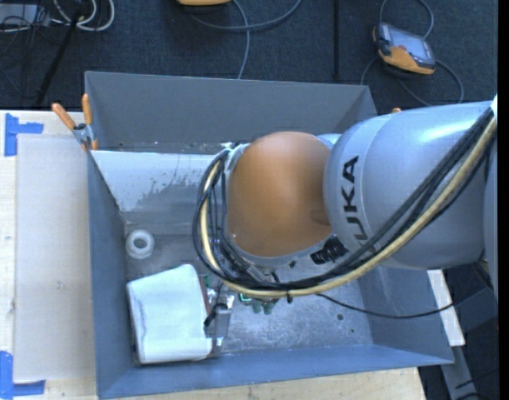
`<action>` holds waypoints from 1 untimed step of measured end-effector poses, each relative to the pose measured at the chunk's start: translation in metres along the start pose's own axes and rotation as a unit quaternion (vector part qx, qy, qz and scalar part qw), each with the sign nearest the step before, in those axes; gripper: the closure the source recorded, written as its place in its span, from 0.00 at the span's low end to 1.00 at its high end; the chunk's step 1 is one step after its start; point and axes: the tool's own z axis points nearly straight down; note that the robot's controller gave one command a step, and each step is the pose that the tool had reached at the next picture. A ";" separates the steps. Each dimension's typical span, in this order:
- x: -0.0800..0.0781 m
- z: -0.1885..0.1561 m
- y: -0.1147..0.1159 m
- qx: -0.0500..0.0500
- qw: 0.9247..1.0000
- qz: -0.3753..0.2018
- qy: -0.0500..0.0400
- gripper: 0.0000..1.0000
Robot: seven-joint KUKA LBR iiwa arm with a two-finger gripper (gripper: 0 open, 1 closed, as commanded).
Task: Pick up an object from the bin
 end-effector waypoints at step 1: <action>-0.014 0.134 0.025 -0.001 0.999 -0.035 -0.005 0.00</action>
Offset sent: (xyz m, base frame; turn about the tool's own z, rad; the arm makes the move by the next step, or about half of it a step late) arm 0.0109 0.0238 -0.1362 -0.0723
